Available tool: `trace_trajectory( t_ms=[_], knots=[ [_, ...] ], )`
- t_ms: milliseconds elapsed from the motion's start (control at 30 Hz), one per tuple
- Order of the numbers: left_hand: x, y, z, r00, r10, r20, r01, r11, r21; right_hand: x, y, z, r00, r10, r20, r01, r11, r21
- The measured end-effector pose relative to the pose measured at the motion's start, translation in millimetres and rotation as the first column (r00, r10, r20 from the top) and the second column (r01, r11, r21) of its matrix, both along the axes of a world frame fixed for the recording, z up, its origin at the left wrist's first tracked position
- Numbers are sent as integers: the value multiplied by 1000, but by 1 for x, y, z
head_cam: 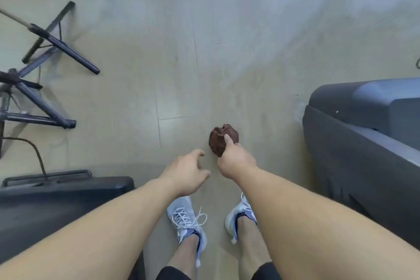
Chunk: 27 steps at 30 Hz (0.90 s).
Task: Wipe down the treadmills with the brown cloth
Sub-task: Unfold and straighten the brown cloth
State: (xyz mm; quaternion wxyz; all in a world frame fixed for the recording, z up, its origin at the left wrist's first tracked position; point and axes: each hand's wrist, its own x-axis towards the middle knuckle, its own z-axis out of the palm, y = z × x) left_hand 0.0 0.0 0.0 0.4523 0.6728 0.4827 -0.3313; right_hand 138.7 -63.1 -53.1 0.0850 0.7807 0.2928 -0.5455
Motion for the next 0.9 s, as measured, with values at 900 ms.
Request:
trace_trajectory(
  t_ms=[900],
  knots=[
    [19,9,244,930,247,271,-268,962,44,5,-62,314,988,-153,32,107,811,575]
  ],
)
